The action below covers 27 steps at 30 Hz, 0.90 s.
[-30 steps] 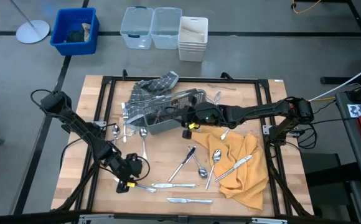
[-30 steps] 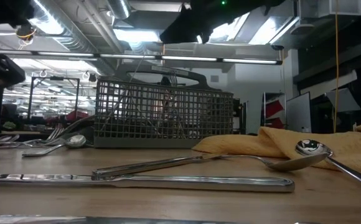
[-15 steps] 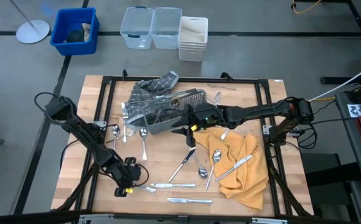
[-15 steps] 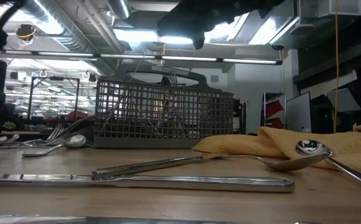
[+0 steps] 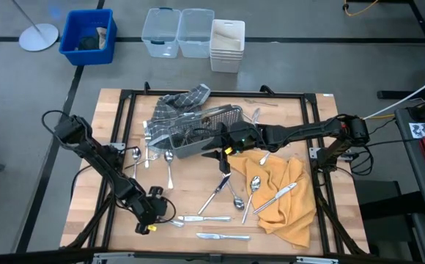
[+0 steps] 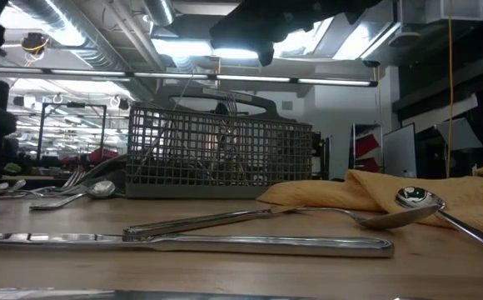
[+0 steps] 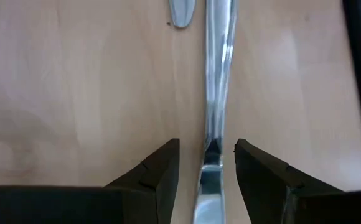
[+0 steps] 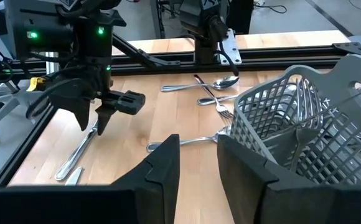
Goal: Sort silverware
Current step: Put the silver knife into the gray silverware basket
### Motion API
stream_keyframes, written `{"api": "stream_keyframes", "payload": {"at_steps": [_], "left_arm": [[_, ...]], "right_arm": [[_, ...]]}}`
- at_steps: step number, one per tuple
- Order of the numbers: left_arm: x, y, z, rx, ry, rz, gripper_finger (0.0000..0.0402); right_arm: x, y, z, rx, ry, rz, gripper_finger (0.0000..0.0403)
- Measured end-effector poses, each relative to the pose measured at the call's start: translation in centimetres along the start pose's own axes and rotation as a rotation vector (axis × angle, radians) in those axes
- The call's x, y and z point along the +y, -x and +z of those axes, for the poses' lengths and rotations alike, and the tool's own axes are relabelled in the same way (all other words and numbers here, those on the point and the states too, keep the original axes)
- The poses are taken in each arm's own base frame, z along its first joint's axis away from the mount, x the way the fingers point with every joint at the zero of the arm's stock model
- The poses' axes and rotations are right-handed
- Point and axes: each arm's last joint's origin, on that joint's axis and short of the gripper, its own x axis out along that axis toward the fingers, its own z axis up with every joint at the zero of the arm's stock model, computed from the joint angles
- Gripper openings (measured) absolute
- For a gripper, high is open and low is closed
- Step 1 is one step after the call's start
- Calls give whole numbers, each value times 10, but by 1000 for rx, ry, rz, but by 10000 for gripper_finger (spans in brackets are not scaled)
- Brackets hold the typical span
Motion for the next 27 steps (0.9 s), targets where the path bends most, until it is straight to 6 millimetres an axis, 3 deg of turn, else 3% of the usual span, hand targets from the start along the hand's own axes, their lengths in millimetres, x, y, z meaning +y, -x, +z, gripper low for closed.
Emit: {"api": "stream_keyframes", "payload": {"at_steps": [13,23,27], "left_arm": [[-21,-18,-1,67,-166,123,140],[-20,-18,-4,113,-174,166,138],[-19,-18,-4,124,-173,173,112]], "right_arm": [[0,0,0,1,3,0,111],[0,0,0,1,3,0,111],[0,0,0,1,3,0,111]]}}
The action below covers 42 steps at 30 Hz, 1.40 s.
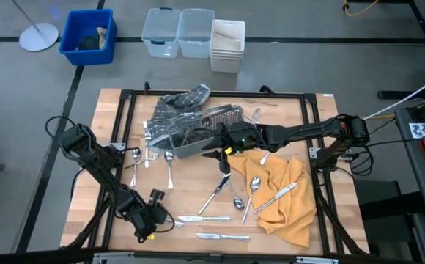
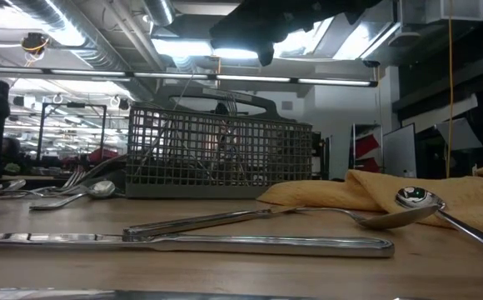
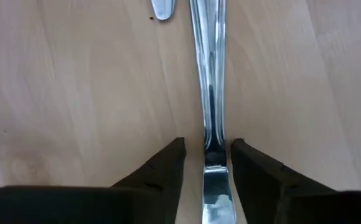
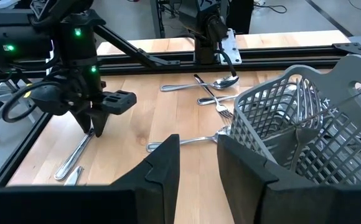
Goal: Sort silverware
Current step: Put the silver knife into the gray silverware basket
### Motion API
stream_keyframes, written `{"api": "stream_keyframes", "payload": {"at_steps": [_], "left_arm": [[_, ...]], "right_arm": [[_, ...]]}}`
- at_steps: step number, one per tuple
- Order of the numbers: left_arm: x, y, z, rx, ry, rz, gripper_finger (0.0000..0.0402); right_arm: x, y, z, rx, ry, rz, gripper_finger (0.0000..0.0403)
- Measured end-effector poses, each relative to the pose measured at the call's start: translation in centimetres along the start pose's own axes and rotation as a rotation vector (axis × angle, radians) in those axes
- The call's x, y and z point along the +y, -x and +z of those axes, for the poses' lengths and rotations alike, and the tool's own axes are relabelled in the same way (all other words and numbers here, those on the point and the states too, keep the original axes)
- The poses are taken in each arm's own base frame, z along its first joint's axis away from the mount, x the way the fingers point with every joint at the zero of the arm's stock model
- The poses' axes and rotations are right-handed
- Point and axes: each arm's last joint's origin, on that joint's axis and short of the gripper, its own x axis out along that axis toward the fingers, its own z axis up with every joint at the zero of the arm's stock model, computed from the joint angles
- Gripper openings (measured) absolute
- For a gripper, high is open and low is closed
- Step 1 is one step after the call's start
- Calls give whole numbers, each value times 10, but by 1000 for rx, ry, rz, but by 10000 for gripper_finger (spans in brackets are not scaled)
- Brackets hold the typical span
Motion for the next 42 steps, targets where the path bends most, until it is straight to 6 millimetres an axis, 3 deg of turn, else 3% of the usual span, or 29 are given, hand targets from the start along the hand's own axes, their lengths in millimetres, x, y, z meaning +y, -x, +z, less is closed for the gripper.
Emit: {"api": "stream_keyframes", "payload": {"at_steps": [10,19,42], "left_arm": [[1,0,-1,8,-48,8,15],[2,4,-1,-20,-44,26,36],[27,24,-1,3,37,123,32]], "right_arm": [[0,0,0,0,0,0,111],[0,0,0,0,0,0,111],[0,0,0,0,0,0,111]]}}
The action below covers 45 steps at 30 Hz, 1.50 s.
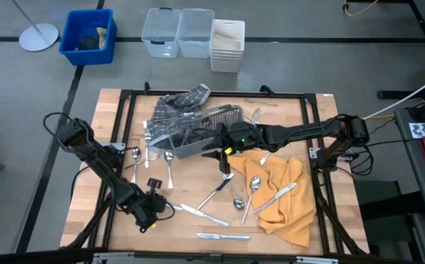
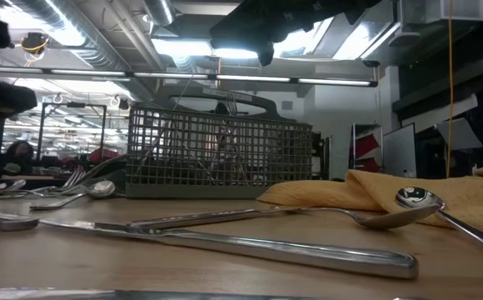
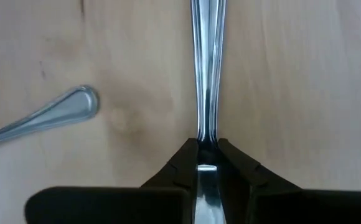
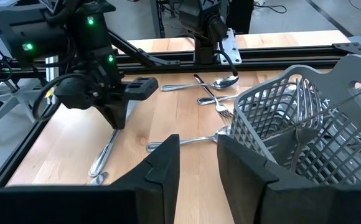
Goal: Sort silverware
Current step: Put the silver knife into the gray silverware basket
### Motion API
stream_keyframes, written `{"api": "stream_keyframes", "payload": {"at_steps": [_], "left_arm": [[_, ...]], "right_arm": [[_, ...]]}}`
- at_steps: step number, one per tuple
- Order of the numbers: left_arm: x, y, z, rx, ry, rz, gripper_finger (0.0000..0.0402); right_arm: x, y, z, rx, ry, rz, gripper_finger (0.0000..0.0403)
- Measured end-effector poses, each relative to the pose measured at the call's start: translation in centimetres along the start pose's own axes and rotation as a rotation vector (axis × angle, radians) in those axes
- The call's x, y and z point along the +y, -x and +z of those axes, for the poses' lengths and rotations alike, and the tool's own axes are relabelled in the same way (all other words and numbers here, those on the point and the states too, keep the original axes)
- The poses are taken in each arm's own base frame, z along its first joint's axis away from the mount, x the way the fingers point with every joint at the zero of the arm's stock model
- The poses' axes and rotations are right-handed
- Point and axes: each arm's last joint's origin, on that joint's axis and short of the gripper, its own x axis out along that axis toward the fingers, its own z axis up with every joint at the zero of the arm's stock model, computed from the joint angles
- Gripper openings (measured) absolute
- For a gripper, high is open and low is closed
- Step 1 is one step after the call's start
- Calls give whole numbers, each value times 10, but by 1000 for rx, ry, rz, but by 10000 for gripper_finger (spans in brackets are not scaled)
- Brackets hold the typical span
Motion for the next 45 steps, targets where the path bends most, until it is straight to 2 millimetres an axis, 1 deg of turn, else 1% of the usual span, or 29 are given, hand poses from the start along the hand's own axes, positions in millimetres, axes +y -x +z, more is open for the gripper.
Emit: {"api": "stream_keyframes", "payload": {"at_steps": [12,20,28,33,39,45], "left_arm": [[22,23,1,-5,45,13,31],[45,41,0,-11,53,35,31],[73,63,-3,-55,56,85,31],[91,85,-1,-84,37,167,31],[109,113,10,-93,-76,315,31],[124,130,18,-80,-195,458,31]], "right_arm": [[0,0,0,0,6,0,111],[0,0,0,0,7,0,111],[0,0,0,0,7,0,111],[0,0,0,0,7,-1,111],[0,0,0,1,7,-1,111],[0,0,0,2,7,0,111]]}}
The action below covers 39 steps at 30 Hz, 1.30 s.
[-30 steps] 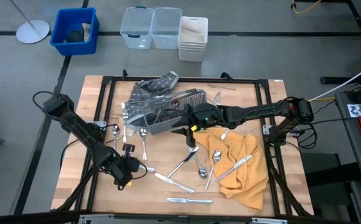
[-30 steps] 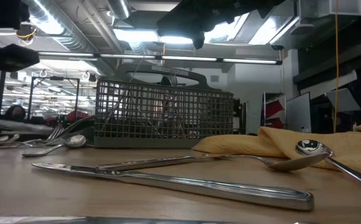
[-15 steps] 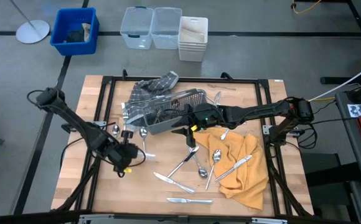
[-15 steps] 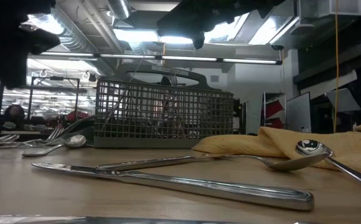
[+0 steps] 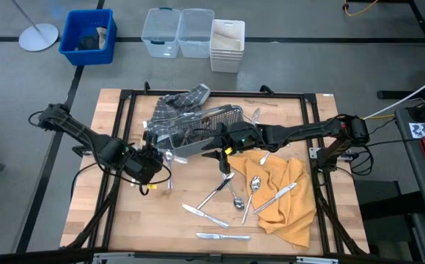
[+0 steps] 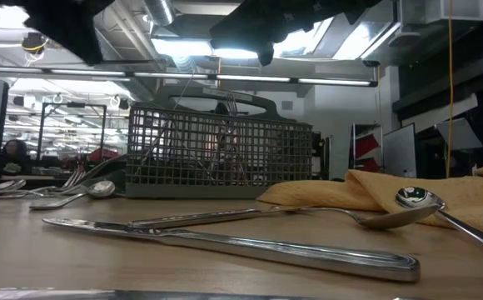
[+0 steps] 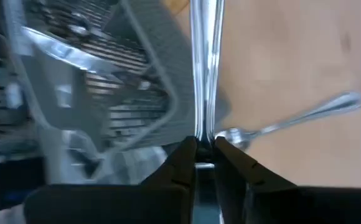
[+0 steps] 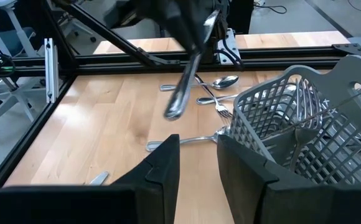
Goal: Sort silverware
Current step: Put the silver knife into the gray silverware basket
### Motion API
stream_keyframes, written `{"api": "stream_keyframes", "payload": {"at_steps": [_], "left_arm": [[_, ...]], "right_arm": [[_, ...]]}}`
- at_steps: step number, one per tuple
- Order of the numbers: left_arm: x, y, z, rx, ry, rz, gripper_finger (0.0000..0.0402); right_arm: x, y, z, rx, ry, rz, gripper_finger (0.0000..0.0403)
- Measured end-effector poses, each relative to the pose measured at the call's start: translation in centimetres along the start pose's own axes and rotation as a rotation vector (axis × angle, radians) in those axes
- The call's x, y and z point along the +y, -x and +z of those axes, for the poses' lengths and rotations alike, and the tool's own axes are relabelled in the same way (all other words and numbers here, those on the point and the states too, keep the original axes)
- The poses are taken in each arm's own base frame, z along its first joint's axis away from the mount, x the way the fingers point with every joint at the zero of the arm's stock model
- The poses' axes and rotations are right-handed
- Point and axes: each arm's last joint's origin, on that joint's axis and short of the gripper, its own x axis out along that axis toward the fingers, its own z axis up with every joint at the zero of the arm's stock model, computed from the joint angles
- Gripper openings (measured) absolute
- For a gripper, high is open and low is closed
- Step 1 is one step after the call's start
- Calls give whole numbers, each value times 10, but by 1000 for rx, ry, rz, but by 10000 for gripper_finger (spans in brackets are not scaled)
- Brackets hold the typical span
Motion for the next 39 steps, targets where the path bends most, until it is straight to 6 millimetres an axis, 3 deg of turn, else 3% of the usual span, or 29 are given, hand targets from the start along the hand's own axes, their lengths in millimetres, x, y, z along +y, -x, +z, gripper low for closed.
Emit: {"api": "stream_keyframes", "payload": {"at_steps": [16,29,33,39], "left_arm": [[30,-10,-5,178,-408,318,31],[36,-31,1,369,-785,316,31],[31,-40,6,422,-906,302,31],[22,-54,12,473,-1031,262,31]], "right_arm": [[0,0,-3,31,-3,-2,111],[0,1,-11,116,-14,-6,111],[0,13,-14,206,-30,-50,111],[-4,40,-14,310,-27,-256,111]]}}
